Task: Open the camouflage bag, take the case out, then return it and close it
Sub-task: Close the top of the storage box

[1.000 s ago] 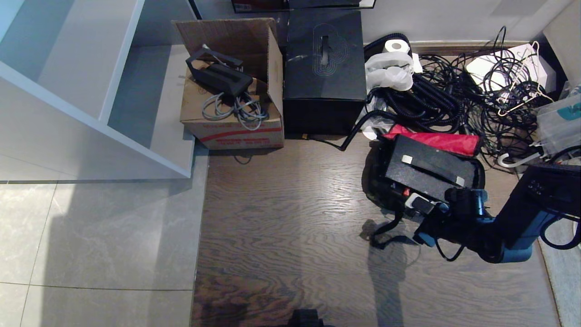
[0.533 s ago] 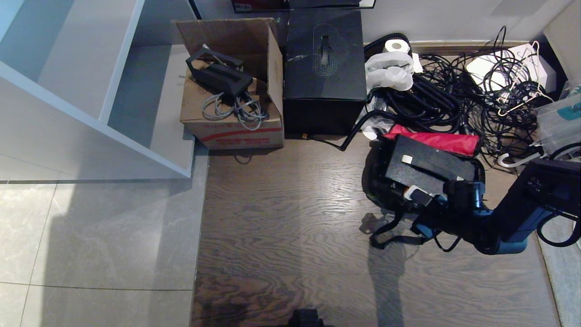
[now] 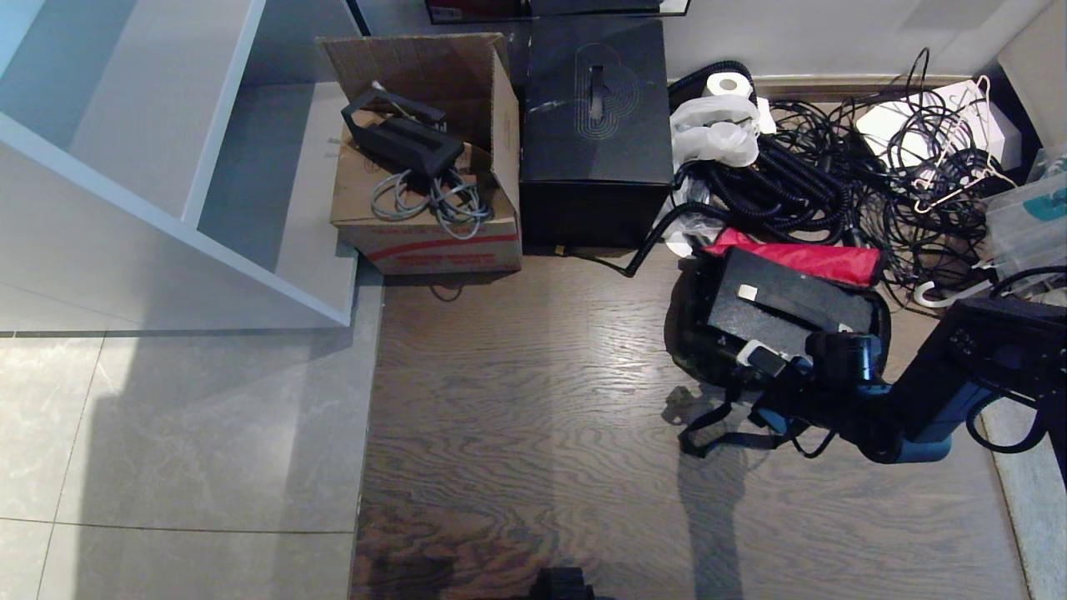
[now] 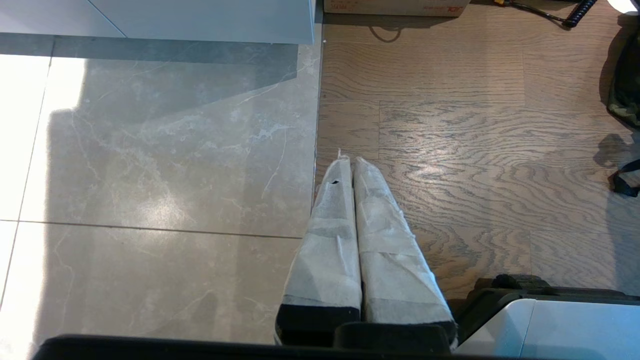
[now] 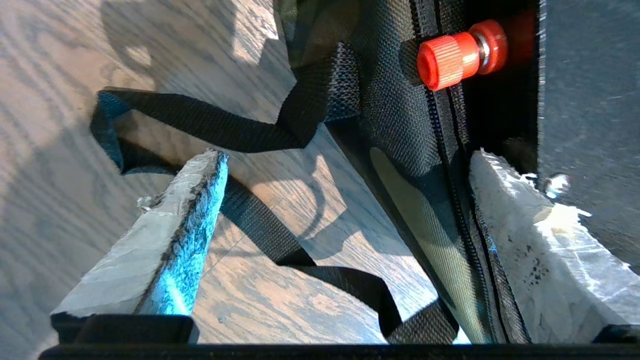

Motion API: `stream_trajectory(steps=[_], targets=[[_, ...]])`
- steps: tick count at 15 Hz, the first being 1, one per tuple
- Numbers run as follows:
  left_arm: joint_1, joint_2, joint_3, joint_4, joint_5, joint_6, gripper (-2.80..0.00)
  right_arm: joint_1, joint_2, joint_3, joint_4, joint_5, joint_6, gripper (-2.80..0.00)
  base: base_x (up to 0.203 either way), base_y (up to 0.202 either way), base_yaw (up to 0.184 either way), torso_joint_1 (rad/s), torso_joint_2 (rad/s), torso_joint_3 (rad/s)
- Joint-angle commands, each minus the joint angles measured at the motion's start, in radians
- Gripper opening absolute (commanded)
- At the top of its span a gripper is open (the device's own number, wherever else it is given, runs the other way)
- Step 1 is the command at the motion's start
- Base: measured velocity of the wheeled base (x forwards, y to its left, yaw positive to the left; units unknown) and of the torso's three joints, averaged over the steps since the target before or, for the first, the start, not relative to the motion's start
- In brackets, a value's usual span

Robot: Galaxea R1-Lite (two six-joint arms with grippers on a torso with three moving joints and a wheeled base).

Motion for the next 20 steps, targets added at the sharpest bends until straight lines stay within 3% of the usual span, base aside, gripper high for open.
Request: stream_trajectory(steps=[1,7,11,20], targets=[[0.000,0.000,0.000,0.000,0.000,0.000,-2.80,-0.005,0.031,-0.042,-0.013,-0.018,0.016,0.00,0.000,0.000,0.000,0.000,0.00,0.000],[0.000,0.000,0.000,0.000,0.000,0.000,-2.80,-0.008,0.081,-0.061,-0.043,-0.046,0.029,0.00,0.000,0.000,0.000,0.000,0.00,0.000],[0.000,0.000,0.000,0.000,0.000,0.000,-2.80,-0.007,0.097,-0.064,-0.050,-0.044,0.079,0.00,0.000,0.000,0.000,0.000,0.00,0.000],[0.000,0.000,0.000,0.000,0.000,0.000,-2.80,-0.005,0.097,-0.056,-0.038,-0.048,0.087,0.00,0.000,0.000,0.000,0.000,0.00,0.000]])
